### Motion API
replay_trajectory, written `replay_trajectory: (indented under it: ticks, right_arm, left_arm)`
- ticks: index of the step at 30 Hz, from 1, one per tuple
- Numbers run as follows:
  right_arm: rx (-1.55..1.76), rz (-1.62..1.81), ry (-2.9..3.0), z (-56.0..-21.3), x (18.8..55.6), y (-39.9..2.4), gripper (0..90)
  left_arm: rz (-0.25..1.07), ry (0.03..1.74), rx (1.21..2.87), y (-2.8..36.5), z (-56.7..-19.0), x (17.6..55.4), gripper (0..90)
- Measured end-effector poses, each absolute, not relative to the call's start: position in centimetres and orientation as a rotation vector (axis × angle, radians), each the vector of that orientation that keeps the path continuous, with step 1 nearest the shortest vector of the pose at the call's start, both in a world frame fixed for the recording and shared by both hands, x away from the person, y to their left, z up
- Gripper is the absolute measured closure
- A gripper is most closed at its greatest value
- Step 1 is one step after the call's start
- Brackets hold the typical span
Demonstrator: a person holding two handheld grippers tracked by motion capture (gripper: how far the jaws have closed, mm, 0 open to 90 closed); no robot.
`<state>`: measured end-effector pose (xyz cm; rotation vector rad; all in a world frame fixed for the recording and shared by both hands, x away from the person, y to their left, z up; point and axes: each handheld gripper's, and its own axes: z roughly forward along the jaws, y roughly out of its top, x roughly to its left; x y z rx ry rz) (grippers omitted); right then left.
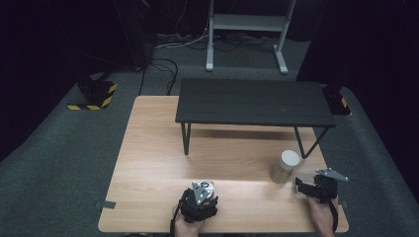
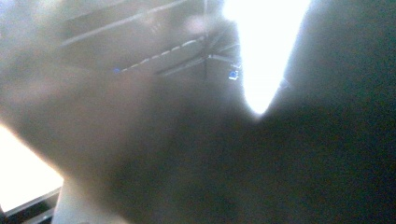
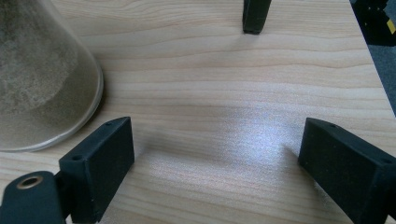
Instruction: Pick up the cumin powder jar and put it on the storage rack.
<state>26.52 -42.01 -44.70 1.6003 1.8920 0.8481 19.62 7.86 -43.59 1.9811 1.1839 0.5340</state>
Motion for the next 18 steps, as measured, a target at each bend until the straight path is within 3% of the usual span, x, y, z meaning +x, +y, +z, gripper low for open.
replay_trajectory:
  ticks: [18]
  right_arm:
    - [1.607, 0.861, 1.89, -44.7, 26.5, -42.2, 9.8]
  left_arm:
    - [0.549, 1.145, 2.008, 7.0, -41.1, 20.2, 30.9]
